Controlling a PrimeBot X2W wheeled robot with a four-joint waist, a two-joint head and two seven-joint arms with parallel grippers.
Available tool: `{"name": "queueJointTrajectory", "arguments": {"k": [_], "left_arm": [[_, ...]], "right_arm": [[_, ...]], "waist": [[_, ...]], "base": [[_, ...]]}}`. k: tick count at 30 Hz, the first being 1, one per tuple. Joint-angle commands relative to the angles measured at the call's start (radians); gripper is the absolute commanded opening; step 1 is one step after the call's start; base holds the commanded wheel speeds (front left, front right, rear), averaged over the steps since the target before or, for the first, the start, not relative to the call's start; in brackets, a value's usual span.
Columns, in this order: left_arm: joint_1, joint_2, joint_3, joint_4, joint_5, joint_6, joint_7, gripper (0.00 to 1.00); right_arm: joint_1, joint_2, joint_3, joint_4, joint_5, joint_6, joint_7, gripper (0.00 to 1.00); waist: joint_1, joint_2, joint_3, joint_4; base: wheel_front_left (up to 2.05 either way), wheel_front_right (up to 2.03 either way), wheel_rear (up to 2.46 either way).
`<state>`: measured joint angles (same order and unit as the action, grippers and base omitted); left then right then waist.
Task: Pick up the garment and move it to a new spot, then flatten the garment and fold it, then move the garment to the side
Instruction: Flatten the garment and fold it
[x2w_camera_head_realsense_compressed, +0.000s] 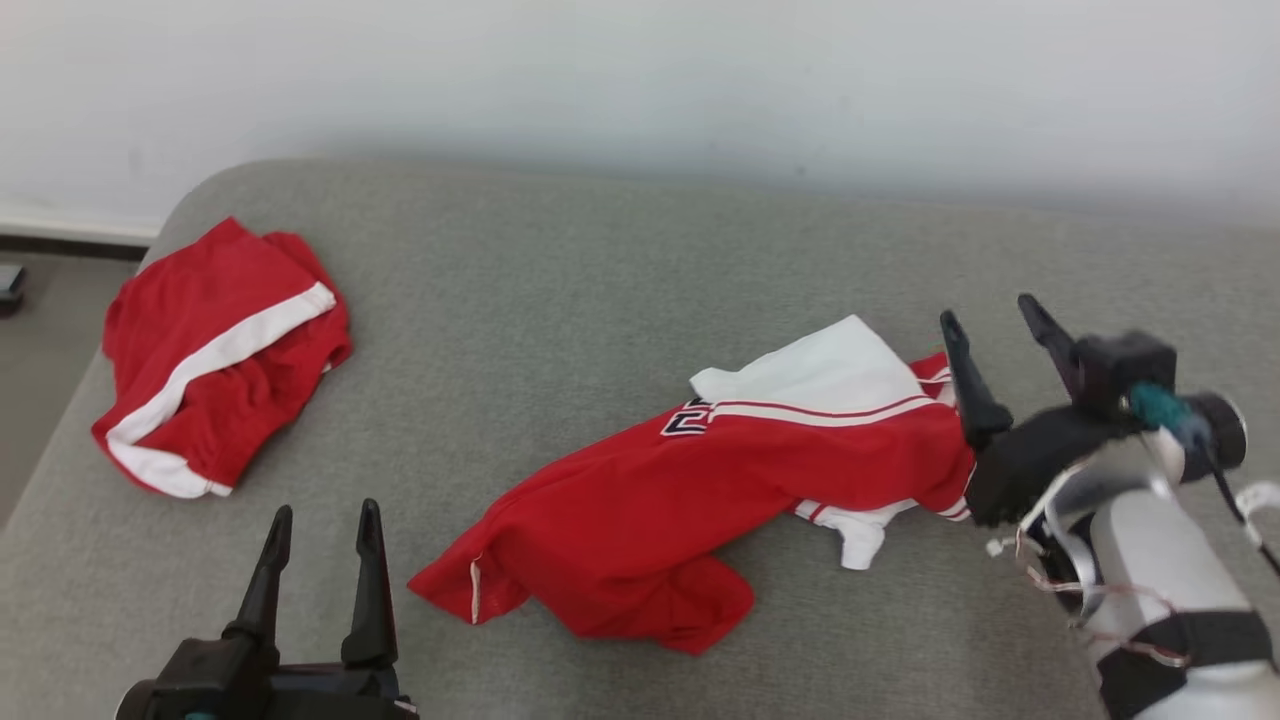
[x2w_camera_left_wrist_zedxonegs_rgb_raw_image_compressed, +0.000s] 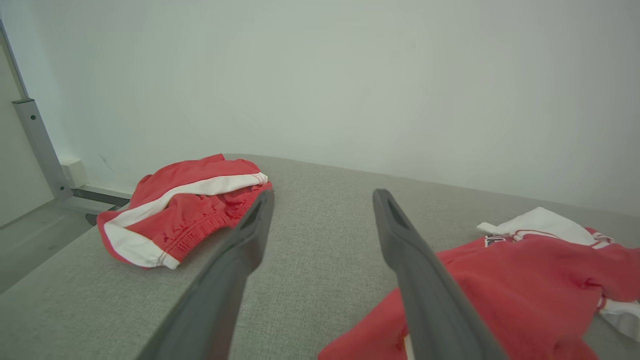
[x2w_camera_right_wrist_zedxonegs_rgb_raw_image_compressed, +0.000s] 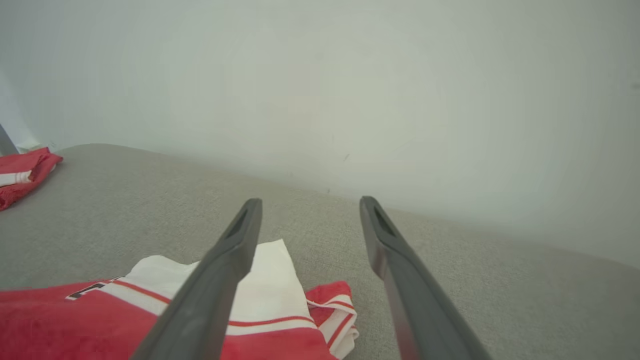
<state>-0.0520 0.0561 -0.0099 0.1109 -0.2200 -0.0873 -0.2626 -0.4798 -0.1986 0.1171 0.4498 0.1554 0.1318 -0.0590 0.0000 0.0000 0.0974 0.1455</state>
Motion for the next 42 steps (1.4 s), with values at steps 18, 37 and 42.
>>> {"name": "queueJointTrajectory", "arguments": {"k": [18,37,42], "left_arm": [[-0.096,-0.006,-0.091,0.034,-0.073,0.016,-0.003,1.0],[-0.038,-0.006,-0.061,0.053,-0.054,0.016,-0.003,1.0],[0.002,-0.006,-0.044,0.059,-0.038,0.009,-0.003,1.0]], "right_arm": [[-0.33,-0.077,0.201,0.491,0.126,-0.002,0.168,1.0],[-0.328,-0.138,0.339,0.504,0.221,-0.002,-0.131,0.0],[-0.215,-0.184,0.33,0.375,0.217,-0.002,-0.2,0.0]], "waist": [[0.0,0.0,0.138,0.154],[0.0,0.0,0.037,0.053],[0.0,0.0,-0.018,-0.029]], "base": [[0.0,0.0,0.0],[0.0,0.0,0.0],[0.0,0.0,0.0]]}}
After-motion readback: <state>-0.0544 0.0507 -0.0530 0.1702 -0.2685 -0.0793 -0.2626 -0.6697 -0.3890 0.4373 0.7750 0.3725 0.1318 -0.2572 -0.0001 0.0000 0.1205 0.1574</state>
